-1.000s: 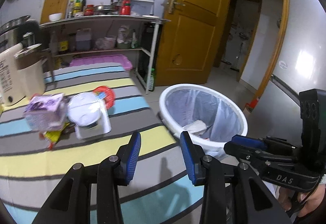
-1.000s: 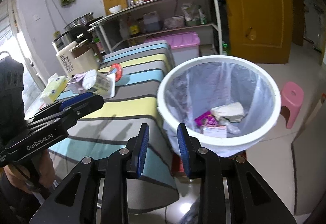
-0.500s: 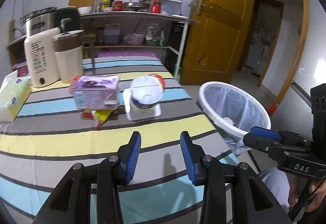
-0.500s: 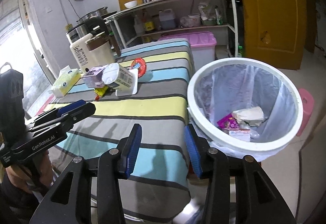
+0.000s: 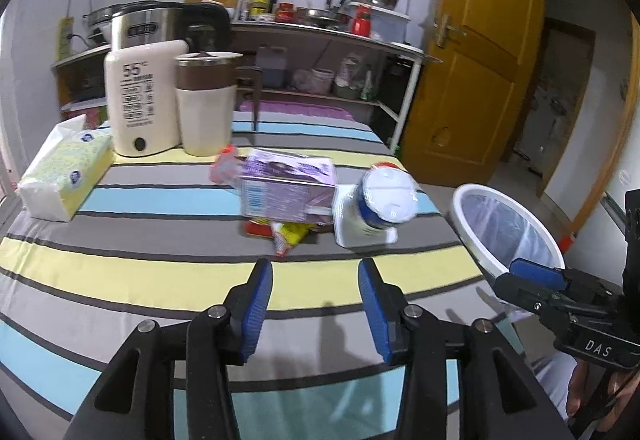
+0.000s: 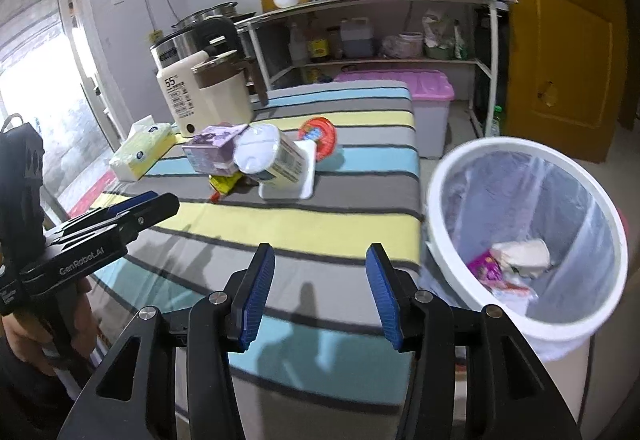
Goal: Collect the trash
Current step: 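Grasp the white lidded cup with the right tool while the left tool grasps the purple grape carton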
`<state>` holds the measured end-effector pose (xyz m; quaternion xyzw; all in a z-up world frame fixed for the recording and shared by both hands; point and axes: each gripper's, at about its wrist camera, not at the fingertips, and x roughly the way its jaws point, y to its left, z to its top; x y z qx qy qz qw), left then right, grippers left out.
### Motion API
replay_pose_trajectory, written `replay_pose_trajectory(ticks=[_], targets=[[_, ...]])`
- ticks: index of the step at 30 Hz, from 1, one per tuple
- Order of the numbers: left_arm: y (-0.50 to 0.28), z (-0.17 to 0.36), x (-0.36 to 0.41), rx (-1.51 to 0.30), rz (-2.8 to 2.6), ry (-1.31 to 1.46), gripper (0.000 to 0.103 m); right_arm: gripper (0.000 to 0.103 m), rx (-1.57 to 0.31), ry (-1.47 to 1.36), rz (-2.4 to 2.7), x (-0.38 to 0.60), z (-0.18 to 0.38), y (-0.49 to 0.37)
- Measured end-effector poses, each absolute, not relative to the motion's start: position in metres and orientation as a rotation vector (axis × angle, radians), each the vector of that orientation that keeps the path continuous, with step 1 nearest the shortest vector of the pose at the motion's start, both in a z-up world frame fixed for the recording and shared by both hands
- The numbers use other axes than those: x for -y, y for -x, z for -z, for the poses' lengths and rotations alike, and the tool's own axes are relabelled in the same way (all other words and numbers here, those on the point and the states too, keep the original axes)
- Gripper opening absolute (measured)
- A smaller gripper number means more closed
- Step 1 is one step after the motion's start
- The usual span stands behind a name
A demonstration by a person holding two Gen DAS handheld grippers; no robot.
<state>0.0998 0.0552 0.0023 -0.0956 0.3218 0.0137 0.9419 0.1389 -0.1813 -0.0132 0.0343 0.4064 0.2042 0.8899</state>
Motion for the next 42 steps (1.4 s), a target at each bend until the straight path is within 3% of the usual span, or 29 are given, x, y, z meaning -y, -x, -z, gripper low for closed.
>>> replay_pose_trajectory(ticks=[14,18,29,30,31,35,42], targets=[[-0.093,-0.005,-0.100,-0.631,-0.108,0.248,0.048,0.050,-0.821,-0.014,-0.443,0.112,0.013,-0.186],[-0.093,-0.003,-0.108,-0.628,-0.113,0.261,0.049,0.060,-0.817,0.003,-0.416,0.101,0.017,-0.193],[-0.096,-0.002,-0.117,-0.623,-0.105,0.287,0.050,0.060,-0.834,0.012,-0.345,0.090,0.025,-0.212],[-0.098,-0.003,-0.116,-0.624,-0.101,0.287,0.050,0.060,-0.835,0.007,-0.336,0.090,0.025,-0.213],[-0.099,-0.003,-0.116,-0.624,-0.096,0.286,0.050,0.052,-0.833,0.001,-0.334,0.091,0.024,-0.214],[-0.107,-0.006,-0.112,-0.617,-0.058,0.290,0.060,0.050,-0.826,-0.009,-0.348,0.094,0.023,-0.213],[-0.131,-0.011,-0.096,-0.613,-0.017,0.260,0.068,0.050,-0.815,-0.057,-0.356,0.111,0.017,-0.201]])
